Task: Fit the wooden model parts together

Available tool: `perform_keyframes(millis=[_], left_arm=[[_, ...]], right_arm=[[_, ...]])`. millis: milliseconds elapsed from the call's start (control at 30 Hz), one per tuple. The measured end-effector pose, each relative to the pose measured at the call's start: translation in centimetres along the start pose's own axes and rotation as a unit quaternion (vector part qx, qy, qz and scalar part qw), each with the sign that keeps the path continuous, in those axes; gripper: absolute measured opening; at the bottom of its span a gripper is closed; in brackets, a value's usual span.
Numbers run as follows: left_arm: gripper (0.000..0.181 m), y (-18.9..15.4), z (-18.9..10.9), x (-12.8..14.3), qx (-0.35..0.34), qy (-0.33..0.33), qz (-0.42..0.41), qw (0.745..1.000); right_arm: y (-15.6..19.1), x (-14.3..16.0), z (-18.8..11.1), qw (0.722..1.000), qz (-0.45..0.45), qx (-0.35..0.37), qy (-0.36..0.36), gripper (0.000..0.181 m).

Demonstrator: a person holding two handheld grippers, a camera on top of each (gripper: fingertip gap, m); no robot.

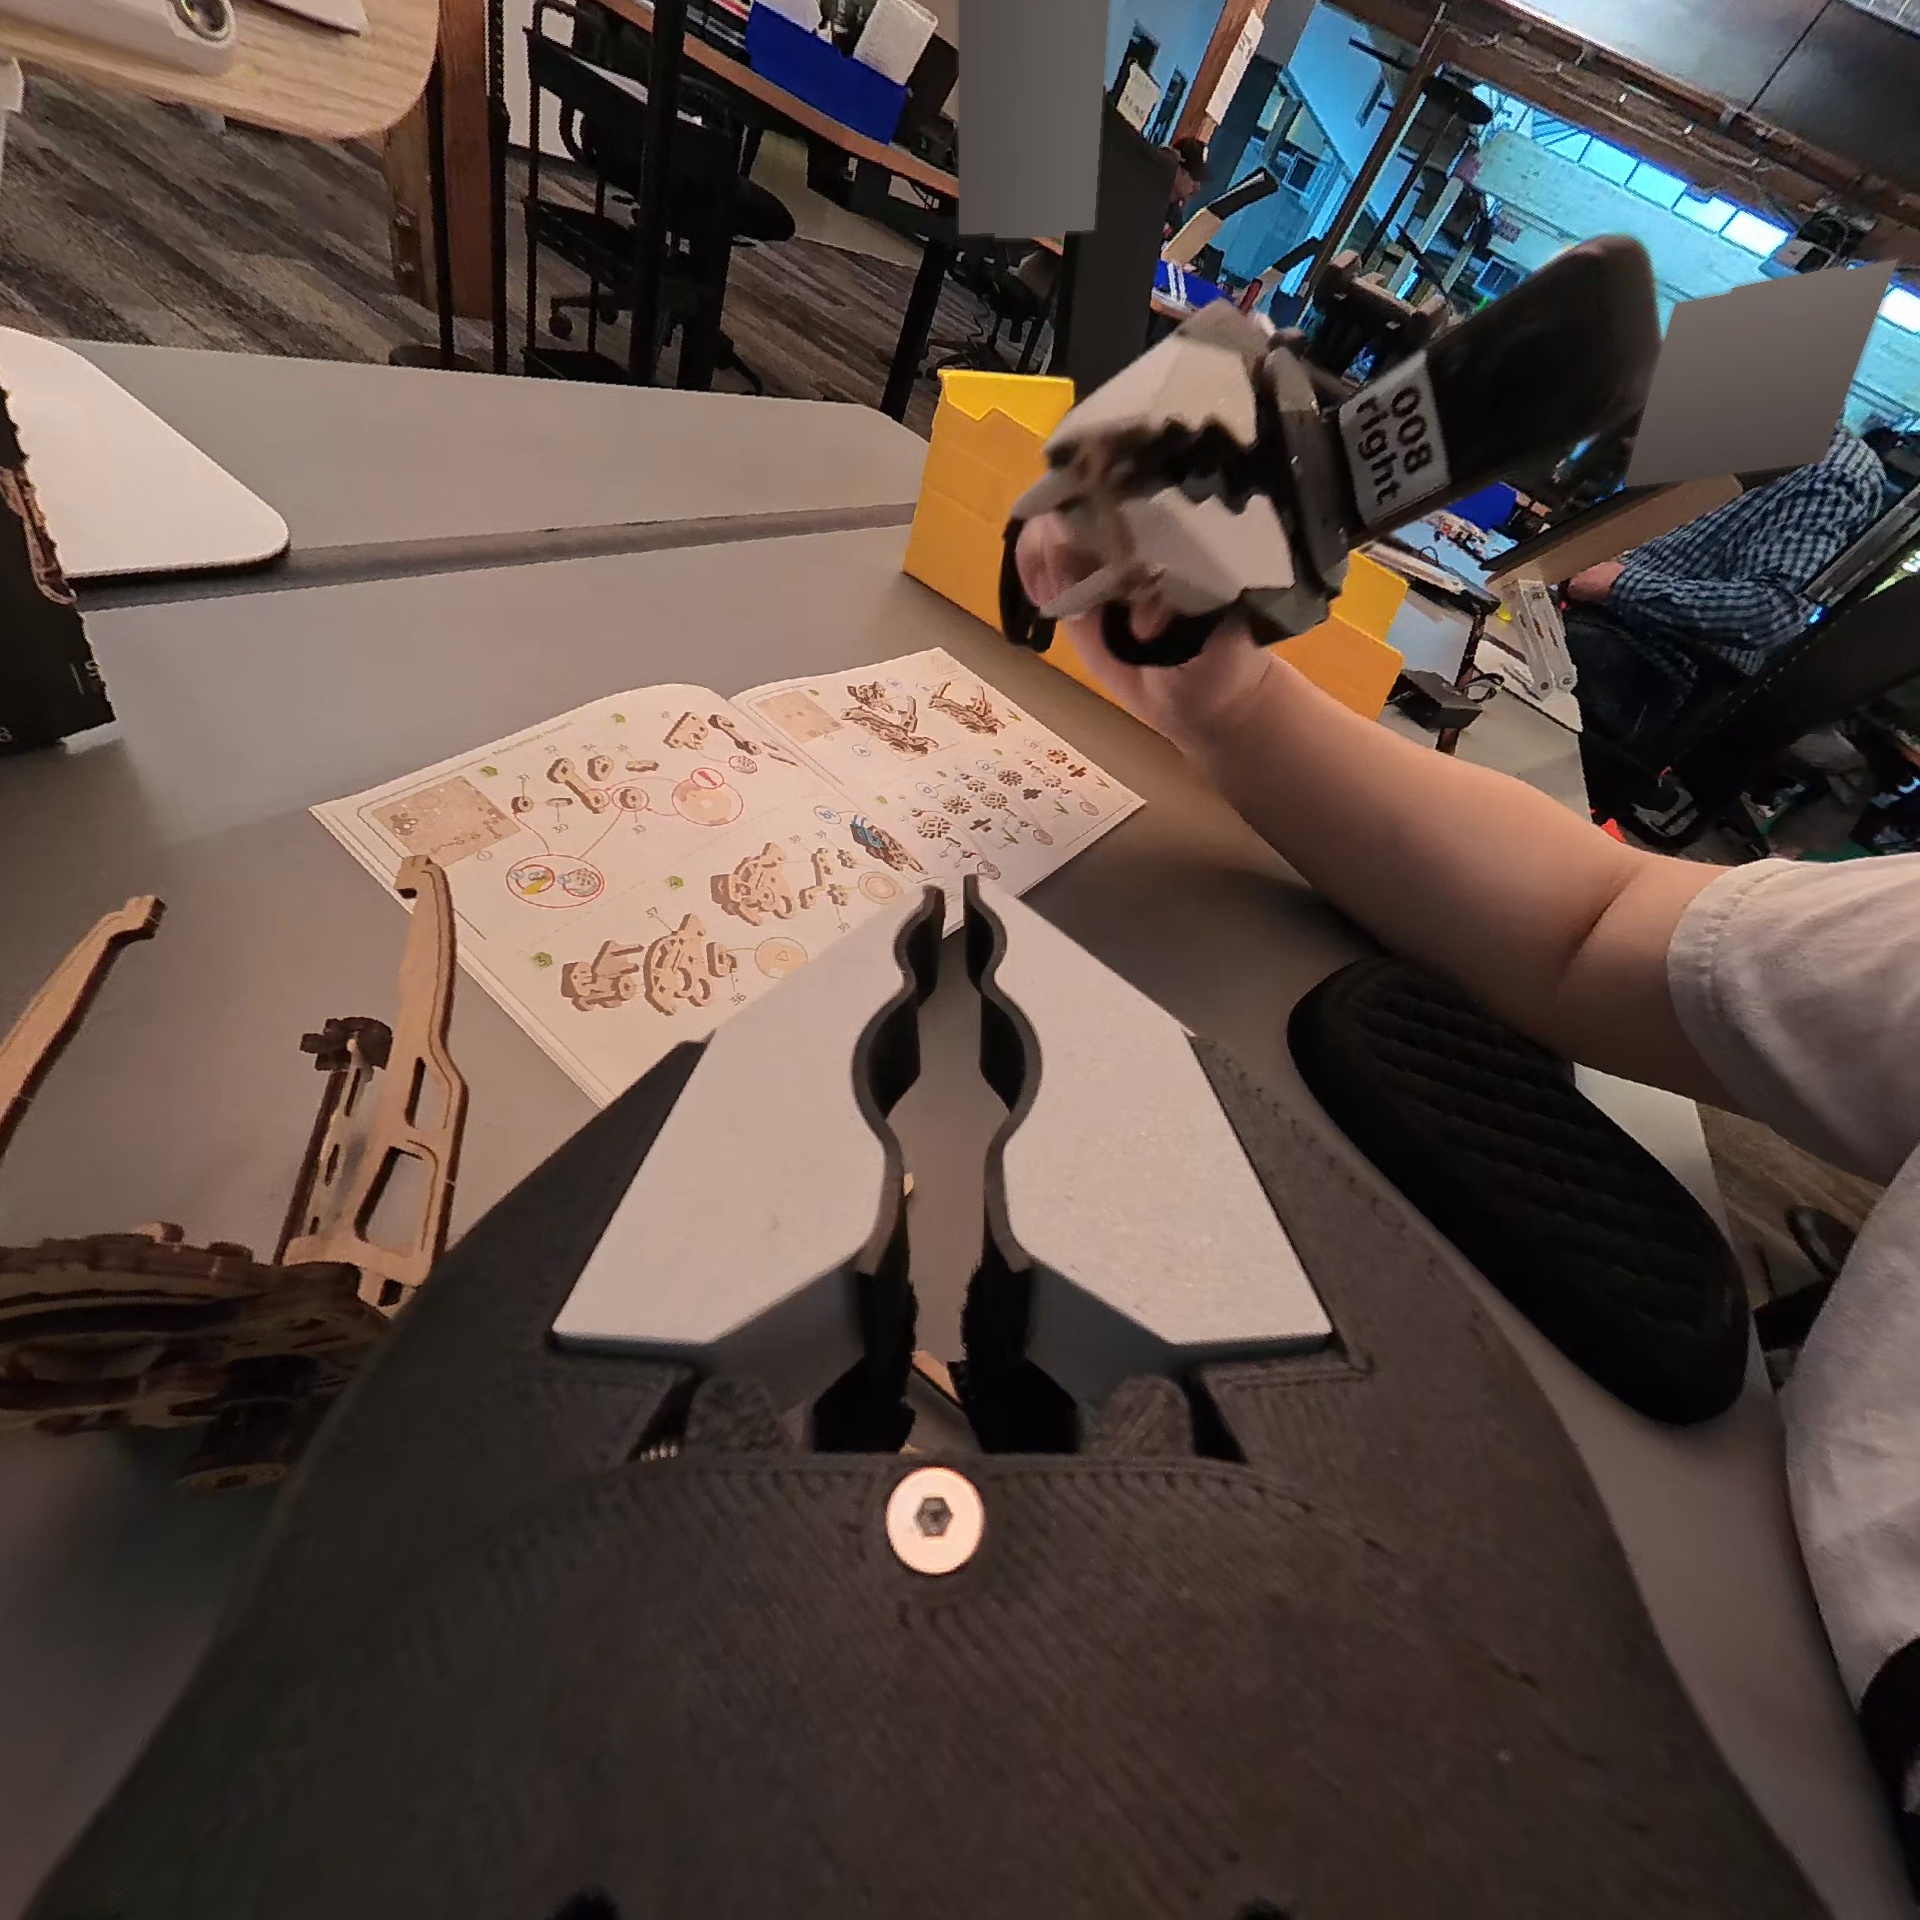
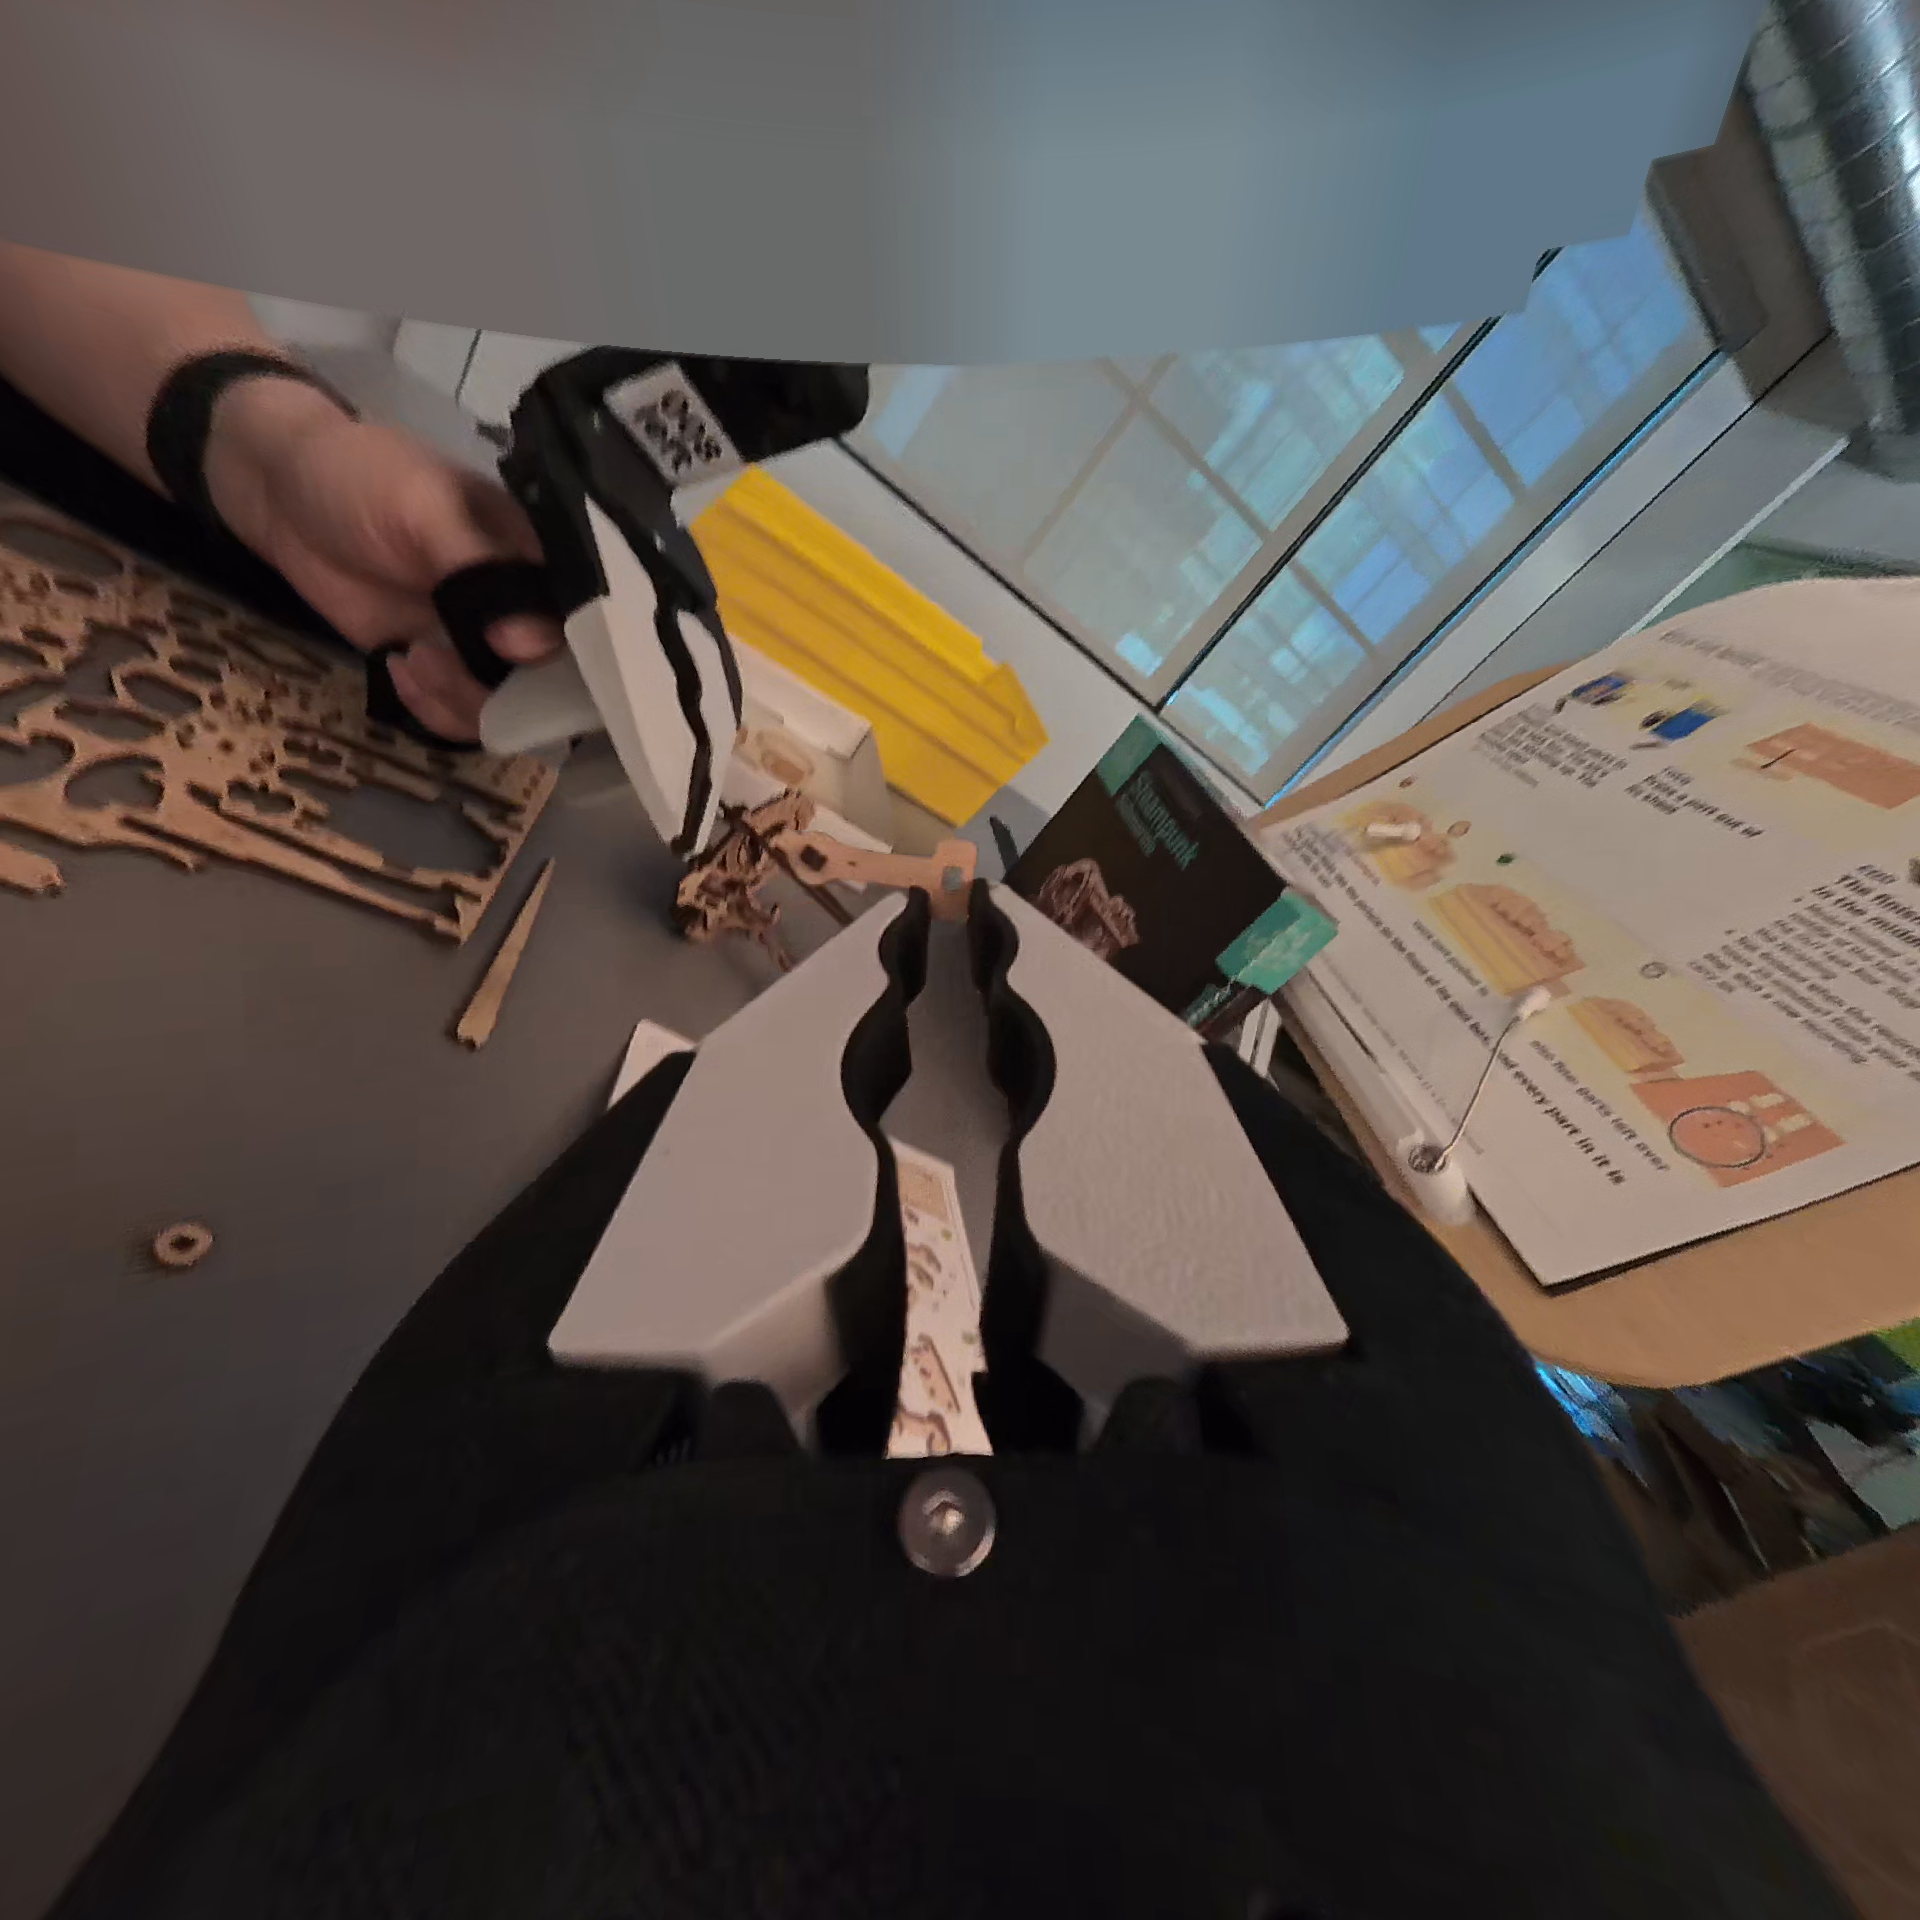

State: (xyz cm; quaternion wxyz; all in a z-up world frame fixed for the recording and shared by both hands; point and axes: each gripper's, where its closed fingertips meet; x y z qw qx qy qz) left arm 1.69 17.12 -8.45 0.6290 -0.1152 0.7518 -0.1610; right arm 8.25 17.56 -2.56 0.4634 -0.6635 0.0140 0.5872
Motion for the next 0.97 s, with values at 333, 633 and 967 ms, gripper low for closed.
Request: perform_keyframes(millis=[333, 633, 967], left_arm=[[0.002, -0.2, -0.2, -0.3, -0.002, -0.001, 0.011, 1.0], [0.002, -0.3, 0.0, 0.0, 0.0, 0.005, 0.009, 1.0], [0.014, -4.6, 0.0, -1.8, 0.087, -0.043, 0.079, 0.992]], right_arm=[[0.4, -1.9, 0.3, 1.0, 0.005, -0.006, -0.029, 0.006], [-0.2, -3.0, 0.0, 0.998, 0.031, 0.0, -0.055, 0.006], [0.3, -4.9, 1.0, 0.97, 0.209, -0.052, -0.109, 0.006]])
Point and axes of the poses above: each gripper's, where its closed fingertips meet, z out along the fingers, x out of its underside, y = z × x across the jaws, and after that the axes turned 7 degrees about x, right-handed
